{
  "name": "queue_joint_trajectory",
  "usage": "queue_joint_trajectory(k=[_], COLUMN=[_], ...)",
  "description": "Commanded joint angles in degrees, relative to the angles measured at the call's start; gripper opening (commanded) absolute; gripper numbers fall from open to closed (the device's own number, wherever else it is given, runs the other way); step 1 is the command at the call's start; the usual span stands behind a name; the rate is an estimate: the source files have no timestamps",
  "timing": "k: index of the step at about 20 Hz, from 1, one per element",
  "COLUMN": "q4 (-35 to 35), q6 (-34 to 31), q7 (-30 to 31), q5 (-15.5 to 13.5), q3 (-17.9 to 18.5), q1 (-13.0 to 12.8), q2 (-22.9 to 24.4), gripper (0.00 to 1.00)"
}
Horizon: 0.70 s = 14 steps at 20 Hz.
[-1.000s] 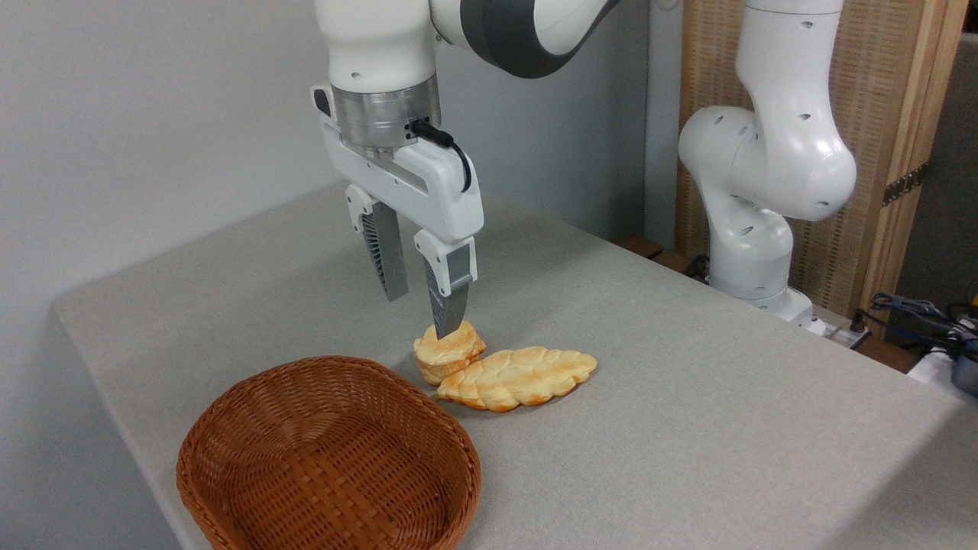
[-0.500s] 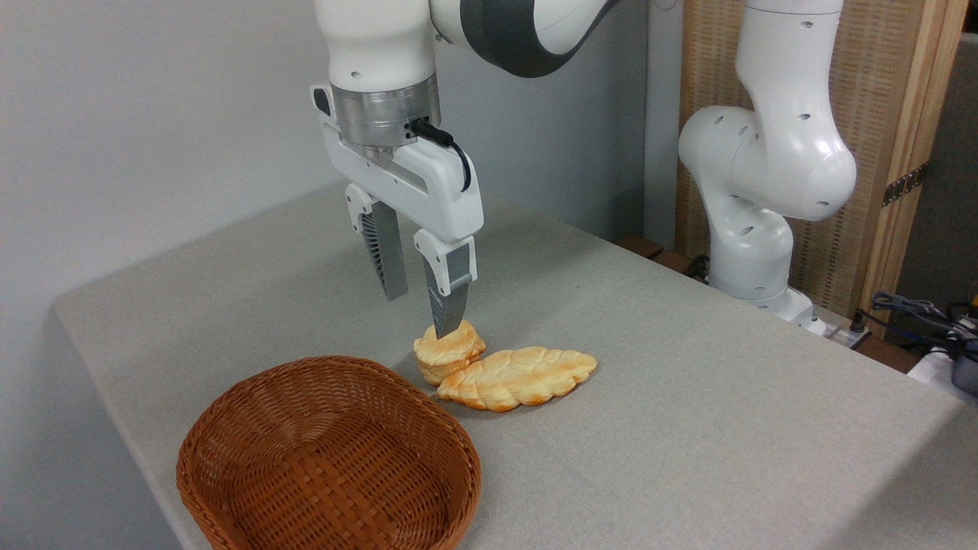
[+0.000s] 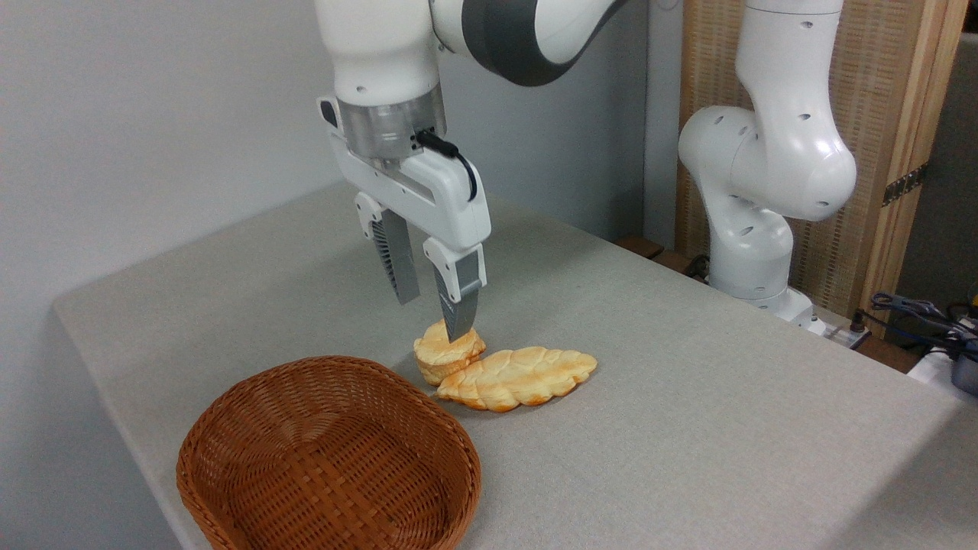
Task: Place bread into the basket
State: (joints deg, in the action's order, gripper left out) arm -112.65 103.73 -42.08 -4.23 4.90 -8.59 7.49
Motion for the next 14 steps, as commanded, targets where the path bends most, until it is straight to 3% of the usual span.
queue_joint_trajectory(k=[1, 14], q4=[-2.39, -9.08], q6=[0.24, 6.83], q7=[-1.51, -2.83], q5=[-0.17, -0.43], q3=[0.2, 0.2], q1=[-0.46, -7.14], q2=[0.34, -1.51], gripper=[1.0, 1.0])
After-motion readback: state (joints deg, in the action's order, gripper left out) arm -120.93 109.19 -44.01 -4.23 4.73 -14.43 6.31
